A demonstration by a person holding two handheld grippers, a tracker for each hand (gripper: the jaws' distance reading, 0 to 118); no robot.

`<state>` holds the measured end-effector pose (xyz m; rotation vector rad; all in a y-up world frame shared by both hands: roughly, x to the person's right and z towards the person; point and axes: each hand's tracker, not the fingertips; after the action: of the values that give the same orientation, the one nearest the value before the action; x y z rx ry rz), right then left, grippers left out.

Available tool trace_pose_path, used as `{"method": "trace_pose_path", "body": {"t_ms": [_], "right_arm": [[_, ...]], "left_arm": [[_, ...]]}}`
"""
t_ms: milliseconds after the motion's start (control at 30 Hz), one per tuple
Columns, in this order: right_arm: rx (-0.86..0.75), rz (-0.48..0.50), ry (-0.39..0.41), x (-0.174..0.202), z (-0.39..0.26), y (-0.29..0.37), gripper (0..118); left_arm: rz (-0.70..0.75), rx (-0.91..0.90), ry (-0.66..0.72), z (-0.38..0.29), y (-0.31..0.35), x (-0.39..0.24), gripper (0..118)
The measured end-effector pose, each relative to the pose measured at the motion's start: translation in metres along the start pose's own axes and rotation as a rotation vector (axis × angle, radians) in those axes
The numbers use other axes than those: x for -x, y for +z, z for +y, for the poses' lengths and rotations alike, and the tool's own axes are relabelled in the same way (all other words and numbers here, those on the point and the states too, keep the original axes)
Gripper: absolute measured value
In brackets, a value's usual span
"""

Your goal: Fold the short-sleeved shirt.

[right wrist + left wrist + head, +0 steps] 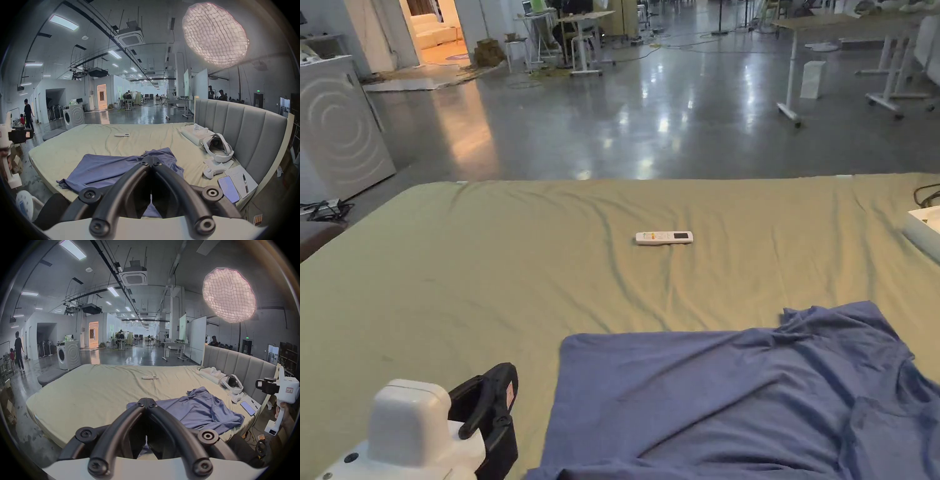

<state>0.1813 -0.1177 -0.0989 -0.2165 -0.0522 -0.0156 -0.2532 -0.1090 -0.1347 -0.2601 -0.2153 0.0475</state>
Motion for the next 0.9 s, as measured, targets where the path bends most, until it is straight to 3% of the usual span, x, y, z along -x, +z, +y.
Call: {"method": "trace_pose_path", "body": {"t_ms": [100,133,200,233,400,633,833,867,900], "right_arm": [[0.032,0.014,-0.024,-0.002,-0.005,-0.005,0],[0.041,0.017,-0.029,-0.003,-0.007,-0.007,0],[0.072,0.020,-0.028,-0.001,-0.013,-0.011,0],[0.088,0.018,-0.022,-0.001,-0.016,-0.013,0],[0.155,0.014,-0.014,0.000,-0.030,-0.021,0],[0.208,-0.001,-0.034,0.000,-0.038,-0.027,0],[0.229,-0.007,-0.036,-0.002,-0.043,-0.028,0],[0.230,-0.008,-0.034,-0.002,-0.043,-0.027,0],[0.230,-0.008,-0.031,-0.003,-0.044,-0.027,0]], "left_arm": [[0.015,0.159,0.025,-0.021,-0.022,0.022,5],[-0.007,0.209,0.054,-0.033,-0.031,0.030,16],[-0.053,0.314,0.124,-0.070,-0.050,0.056,91],[-0.068,0.382,0.137,-0.085,-0.060,0.063,106],[-0.041,0.519,0.111,-0.142,-0.098,0.088,105],[-0.053,0.625,0.380,-0.162,-0.142,0.112,105],[-0.042,0.706,0.189,-0.165,-0.156,0.096,94],[-0.042,0.701,0.154,-0.162,-0.153,0.094,86],[-0.033,0.688,0.124,-0.160,-0.148,0.093,70]]}}
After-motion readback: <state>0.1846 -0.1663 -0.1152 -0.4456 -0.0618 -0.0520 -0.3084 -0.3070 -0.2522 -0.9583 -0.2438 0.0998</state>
